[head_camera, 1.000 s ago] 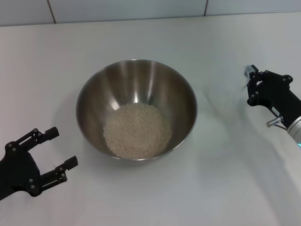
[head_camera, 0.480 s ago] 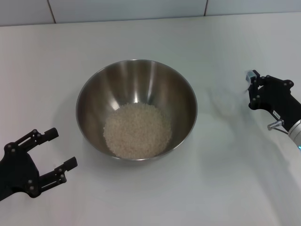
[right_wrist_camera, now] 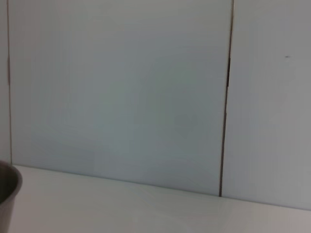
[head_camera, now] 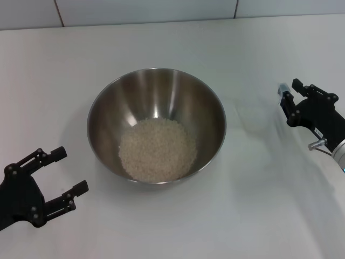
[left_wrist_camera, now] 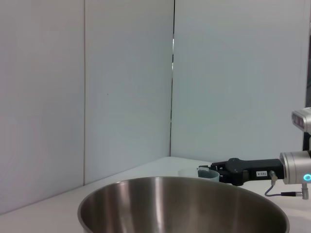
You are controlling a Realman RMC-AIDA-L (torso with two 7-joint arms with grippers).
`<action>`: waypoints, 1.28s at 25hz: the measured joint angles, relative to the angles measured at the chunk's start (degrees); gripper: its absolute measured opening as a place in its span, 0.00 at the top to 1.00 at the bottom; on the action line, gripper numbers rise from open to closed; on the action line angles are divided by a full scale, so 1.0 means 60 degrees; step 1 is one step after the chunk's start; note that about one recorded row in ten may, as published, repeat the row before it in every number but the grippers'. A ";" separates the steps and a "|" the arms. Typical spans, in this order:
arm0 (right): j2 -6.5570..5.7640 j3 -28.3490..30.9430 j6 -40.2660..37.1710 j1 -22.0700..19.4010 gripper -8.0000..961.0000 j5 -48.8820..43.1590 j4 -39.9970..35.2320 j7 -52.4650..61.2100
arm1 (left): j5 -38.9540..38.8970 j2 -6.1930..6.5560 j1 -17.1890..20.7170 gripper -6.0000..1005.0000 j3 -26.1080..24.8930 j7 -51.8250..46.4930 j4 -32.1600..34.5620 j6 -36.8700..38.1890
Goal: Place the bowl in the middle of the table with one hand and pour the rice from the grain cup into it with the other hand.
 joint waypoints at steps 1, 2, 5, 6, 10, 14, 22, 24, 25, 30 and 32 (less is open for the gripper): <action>-0.0004 0.0000 0.0005 -0.0036 0.77 -0.0011 -0.0005 0.0016 | 0.0000 0.0000 0.0006 0.20 -0.0014 0.0000 0.0000 0.0025; -0.0004 0.0000 0.0005 -0.0036 0.75 -0.0011 -0.0005 0.0016 | 0.0000 0.0000 0.0007 0.20 -0.0015 0.0000 0.0000 0.0030; -0.0017 -0.0014 0.0007 -0.0086 0.69 -0.0047 -0.0009 0.0079 | 0.0000 0.0000 0.0016 0.20 -0.0018 0.0000 -0.0001 0.0042; -0.0025 -0.0029 0.0007 -0.0106 0.69 -0.0052 -0.0010 0.0121 | 0.0000 0.0000 0.0024 0.20 -0.0024 0.0000 0.0000 0.0049; -0.0044 -0.0183 -0.0157 -0.0250 0.70 -0.0059 -0.0010 0.0314 | 0.0000 0.0000 0.0032 0.20 -0.0049 0.0000 0.0000 0.0049; -0.0049 -0.0274 -0.0366 -0.0421 0.70 -0.0067 -0.0012 0.0381 | 0.0000 0.0000 0.0052 0.20 -0.0061 0.0000 0.0000 0.0049; -0.0042 -0.0270 -0.1139 -0.0882 0.62 -0.0055 0.0014 0.0432 | 0.0000 0.0011 0.0059 0.20 -0.0028 0.0000 0.0000 0.0049; -0.0046 -0.0272 -0.1645 -0.1067 0.57 -0.0057 -0.0027 0.0571 | 0.0000 0.0015 0.0070 0.20 -0.0011 0.0000 0.0000 0.0049; -0.0050 -0.0284 -0.1942 -0.1147 0.57 -0.0071 -0.0059 0.0644 | 0.0000 0.0018 0.0076 0.20 -0.0005 0.0000 -0.0004 0.0048; -0.0050 -0.0369 -0.3830 -0.1599 0.57 -0.0155 -0.0364 0.0949 | 0.0000 0.0043 0.0140 0.20 0.0024 0.0000 -0.0003 0.0091; -0.0054 -0.0374 -0.4438 -0.1657 0.56 -0.0178 -0.0577 0.1302 | 0.0000 0.0057 0.0144 0.20 0.0048 0.0000 0.0001 0.0113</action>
